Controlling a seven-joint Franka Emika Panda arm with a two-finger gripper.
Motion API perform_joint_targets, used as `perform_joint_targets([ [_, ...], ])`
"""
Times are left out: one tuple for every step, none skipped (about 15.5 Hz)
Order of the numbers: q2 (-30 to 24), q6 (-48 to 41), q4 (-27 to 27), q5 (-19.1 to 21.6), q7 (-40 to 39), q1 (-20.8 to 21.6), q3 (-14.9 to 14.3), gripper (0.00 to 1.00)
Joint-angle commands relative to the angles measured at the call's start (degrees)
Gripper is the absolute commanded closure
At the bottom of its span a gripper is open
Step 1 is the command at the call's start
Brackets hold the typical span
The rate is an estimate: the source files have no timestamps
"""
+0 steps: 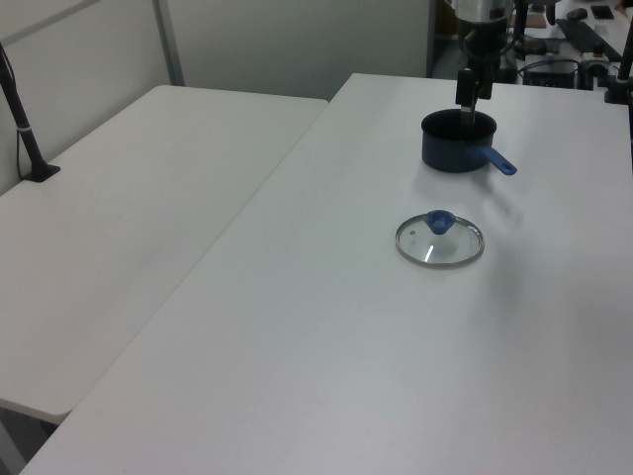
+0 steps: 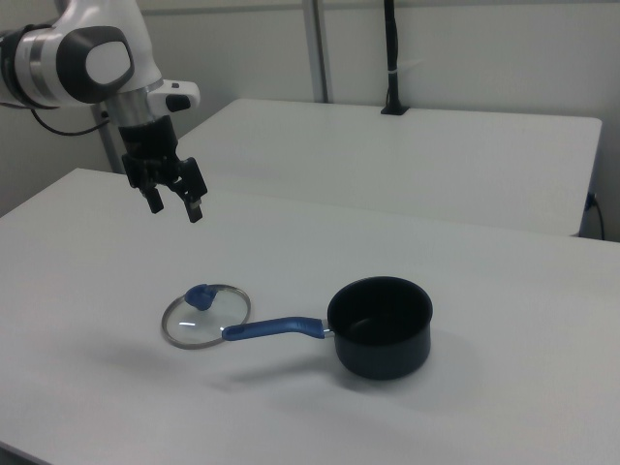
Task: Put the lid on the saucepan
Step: 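Move the gripper down over the blue knob of the glass lid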
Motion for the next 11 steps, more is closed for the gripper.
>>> perform_joint_targets([
  [0.1, -1.6, 1.0, 1.1, -1.3, -0.1, -0.4, 0.0],
  [0.1, -1.6, 1.0, 1.1, -1.3, -0.1, -0.4, 0.0],
  [0.2, -1.7, 1.0, 1.1, -0.8, -0.1, -0.4, 0.0],
  [0.8, -2.2, 1.4, 1.1, -0.5, -0.1, -0.4, 0.0],
  [1.7, -4.4, 2.9, 1.1, 0.2, 0.0, -0.4, 0.0],
  [2.9, -7.2, 4.4, 1.2, 2.1, 0.1, -0.4, 0.0],
  [3.8, -8.8, 5.9, 1.1, 4.3, 0.3, -0.3, 0.0],
  [4.2, -9.5, 6.1, 1.0, 6.8, 0.4, -0.2, 0.0],
  [4.2, -9.9, 6.1, 1.0, 9.3, 0.2, -0.2, 0.0],
  [4.2, -10.2, 6.0, 1.0, 10.5, 0.1, -0.2, 0.0],
  [4.4, -10.2, 5.8, 1.0, 11.5, 0.1, -0.2, 0.0],
])
